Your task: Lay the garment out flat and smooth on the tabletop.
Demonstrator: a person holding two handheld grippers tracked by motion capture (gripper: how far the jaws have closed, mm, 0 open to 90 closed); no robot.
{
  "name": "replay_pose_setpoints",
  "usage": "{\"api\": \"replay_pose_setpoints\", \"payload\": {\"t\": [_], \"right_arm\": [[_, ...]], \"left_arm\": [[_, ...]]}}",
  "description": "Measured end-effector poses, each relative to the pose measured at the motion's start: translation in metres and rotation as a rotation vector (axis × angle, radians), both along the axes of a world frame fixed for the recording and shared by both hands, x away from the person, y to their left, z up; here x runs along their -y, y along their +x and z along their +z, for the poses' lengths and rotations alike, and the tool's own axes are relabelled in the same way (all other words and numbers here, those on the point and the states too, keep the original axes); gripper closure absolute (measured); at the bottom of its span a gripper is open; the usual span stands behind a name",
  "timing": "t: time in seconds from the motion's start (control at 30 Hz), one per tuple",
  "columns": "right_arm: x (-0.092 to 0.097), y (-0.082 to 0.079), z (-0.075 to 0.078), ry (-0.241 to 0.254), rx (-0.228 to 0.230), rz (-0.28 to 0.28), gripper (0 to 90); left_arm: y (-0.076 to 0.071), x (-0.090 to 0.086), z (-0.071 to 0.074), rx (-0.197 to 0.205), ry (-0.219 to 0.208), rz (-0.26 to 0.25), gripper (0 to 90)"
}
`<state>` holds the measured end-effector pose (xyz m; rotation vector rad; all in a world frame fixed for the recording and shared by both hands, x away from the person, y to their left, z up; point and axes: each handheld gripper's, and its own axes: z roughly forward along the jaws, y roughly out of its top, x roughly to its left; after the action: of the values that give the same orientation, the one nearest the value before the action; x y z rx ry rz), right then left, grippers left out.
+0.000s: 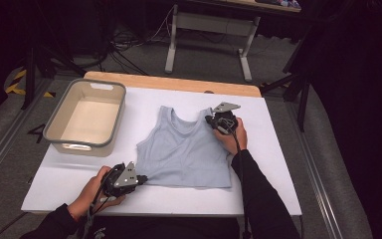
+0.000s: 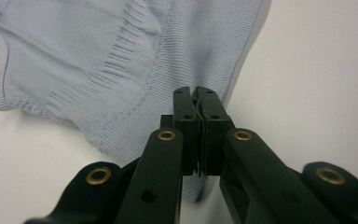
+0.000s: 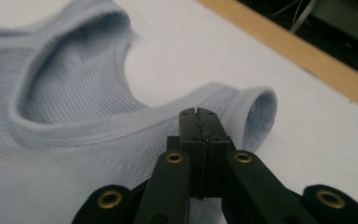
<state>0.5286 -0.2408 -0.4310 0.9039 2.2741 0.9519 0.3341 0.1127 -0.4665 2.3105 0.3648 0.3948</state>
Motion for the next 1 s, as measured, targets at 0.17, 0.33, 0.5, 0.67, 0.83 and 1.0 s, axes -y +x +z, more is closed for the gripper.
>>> {"api": "replay_pose_setpoints", "payload": {"t": [0.17, 0.33, 0.5, 0.67, 0.83, 1.0], "right_arm": [[0.004, 0.011, -0.019, -0.035, -0.052, -0.048, 90.0], [0.014, 0.015, -0.023, -0.070, -0.039, -0.114, 90.0], [0.022, 0.013, -0.017, -0.032, -0.019, -0.141, 90.0], [0.025, -0.004, 0.005, 0.035, 0.044, -0.122, 90.0], [0.018, -0.052, 0.022, 0.062, 0.067, 0.027, 89.2], [0.020, -0.082, 0.017, 0.051, 0.056, 0.086, 88.8]], "left_arm": [[0.000, 0.001, 0.000, 0.004, -0.002, 0.000, 88.0], [-0.002, 0.002, 0.000, 0.010, 0.007, 0.002, 87.8], [0.001, -0.003, 0.016, 0.049, -0.094, 0.019, 76.6], [0.015, -0.003, 0.030, 0.094, -0.151, 0.084, 68.4], [0.043, 0.010, 0.029, 0.106, -0.150, 0.167, 56.7], [0.067, 0.029, 0.022, 0.109, -0.110, 0.205, 52.9]]}}
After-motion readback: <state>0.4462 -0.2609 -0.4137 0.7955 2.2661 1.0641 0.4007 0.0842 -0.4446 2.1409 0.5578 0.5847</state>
